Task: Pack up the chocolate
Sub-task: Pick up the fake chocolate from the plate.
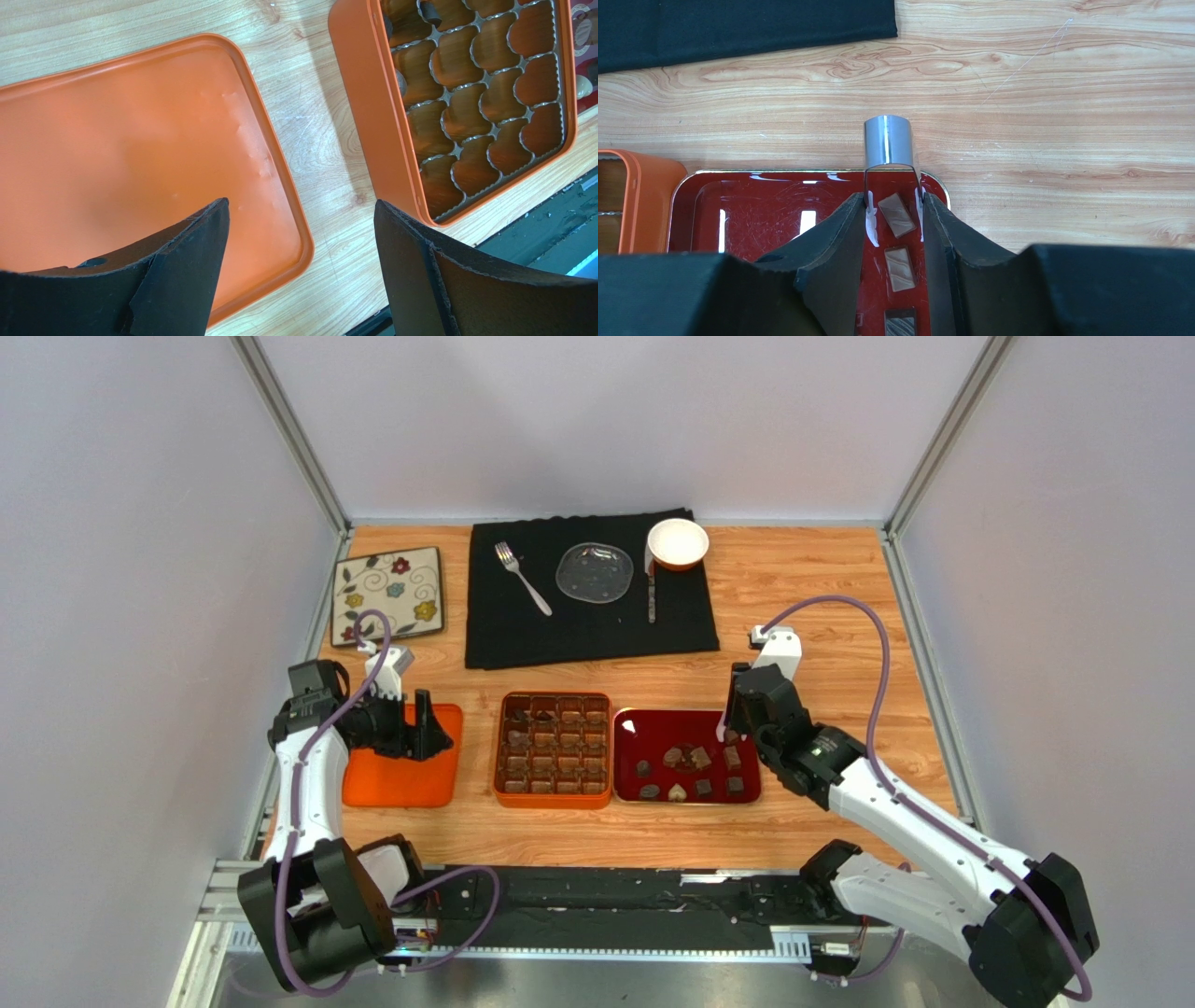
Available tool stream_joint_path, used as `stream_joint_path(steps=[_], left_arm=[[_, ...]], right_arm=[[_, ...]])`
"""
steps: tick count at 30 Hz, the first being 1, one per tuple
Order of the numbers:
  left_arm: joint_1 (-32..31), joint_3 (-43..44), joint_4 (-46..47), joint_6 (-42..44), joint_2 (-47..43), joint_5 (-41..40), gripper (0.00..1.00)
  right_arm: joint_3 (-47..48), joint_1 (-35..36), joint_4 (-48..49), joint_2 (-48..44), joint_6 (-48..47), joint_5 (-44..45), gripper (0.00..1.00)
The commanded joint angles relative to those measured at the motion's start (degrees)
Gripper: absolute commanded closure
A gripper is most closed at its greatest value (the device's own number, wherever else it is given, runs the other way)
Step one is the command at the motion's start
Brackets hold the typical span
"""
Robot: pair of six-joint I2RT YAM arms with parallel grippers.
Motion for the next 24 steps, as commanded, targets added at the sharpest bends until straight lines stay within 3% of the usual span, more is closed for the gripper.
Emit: stream_joint_path(steps=[1, 16, 24], left_arm=[[0.55, 2.37, 0.3, 0.63, -0.38, 1.51, 0.16], [0.63, 2.28, 0.04, 1.07, -0.55, 1.33, 0.17], [0.63, 1.93, 0.12, 1.16, -0.64, 1.24, 0.17]], right_arm=[[0.13, -0.21, 3.34, 0.41, 0.21, -0.05, 0.62], [-0.13, -0.3, 5.62, 1.9, -1.1, 0.39, 0.64], [-0.39, -0.21, 6.59, 2.25, -1.46, 0.13, 0.76]])
